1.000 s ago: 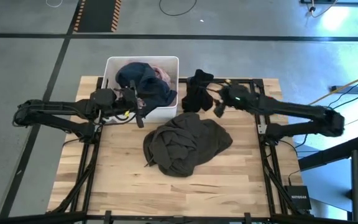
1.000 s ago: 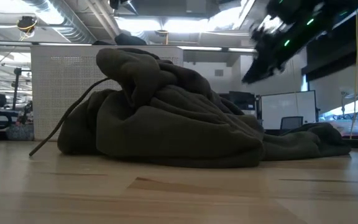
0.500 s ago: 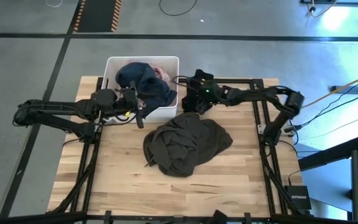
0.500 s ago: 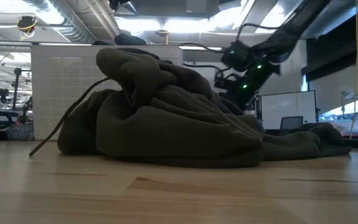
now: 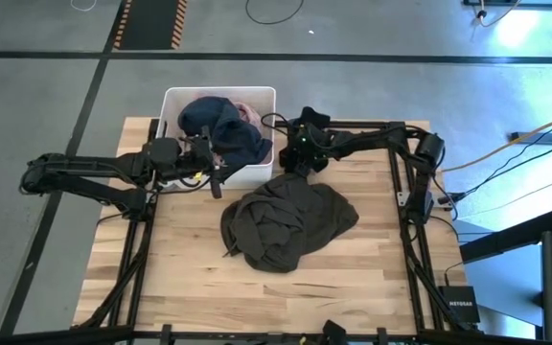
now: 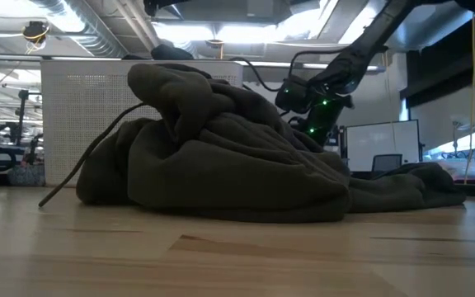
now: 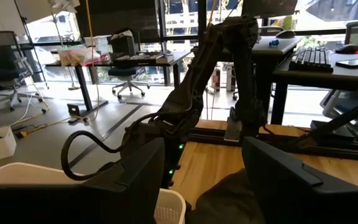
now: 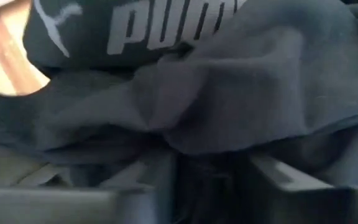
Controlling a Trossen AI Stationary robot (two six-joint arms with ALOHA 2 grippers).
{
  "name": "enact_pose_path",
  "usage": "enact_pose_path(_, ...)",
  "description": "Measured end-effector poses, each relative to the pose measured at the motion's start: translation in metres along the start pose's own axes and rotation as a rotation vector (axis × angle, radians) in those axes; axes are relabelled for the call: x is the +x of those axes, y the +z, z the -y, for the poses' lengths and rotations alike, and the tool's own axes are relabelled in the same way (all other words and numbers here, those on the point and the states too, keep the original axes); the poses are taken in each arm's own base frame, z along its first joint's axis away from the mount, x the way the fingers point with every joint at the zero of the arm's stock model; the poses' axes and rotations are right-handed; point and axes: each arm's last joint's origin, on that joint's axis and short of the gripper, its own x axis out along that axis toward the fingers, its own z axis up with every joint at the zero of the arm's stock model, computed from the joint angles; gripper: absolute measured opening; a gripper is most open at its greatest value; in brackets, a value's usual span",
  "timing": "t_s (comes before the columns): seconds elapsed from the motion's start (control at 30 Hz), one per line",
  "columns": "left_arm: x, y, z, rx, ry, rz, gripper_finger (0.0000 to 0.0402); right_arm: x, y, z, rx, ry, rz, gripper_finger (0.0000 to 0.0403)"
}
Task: Sort clothes
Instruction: Put the black underwear into the bin
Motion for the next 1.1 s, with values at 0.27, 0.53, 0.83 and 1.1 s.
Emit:
enact_pose_path(0.27,0.0,-0.002,0.001,-0.006,-0.006,-0.022,0.0211,-0.026,0.003,-0.014,-0.103,-0.034,0.027,0.003)
enact_pose_path(0.53,-0.003,0.0,0.001,-0.011,-0.006,-0.011,0.0211,-0.106,0.018,-0.019,-0.191,-0.161,0.174,0.0016)
enact_pose_path(0.83,-0.013,0.008,-0.002,-0.024,-0.004,0.035,0.0211,-0.212,0.041,-0.011,-0.12,-0.183,0.492,0.0015)
enact_pose_path(1.1,-0.014,0.009,-0.003,-0.04,-0.004,0.044,0.0211,-0.256,0.074,-0.018,-0.033,-0.036,0.896,0.002)
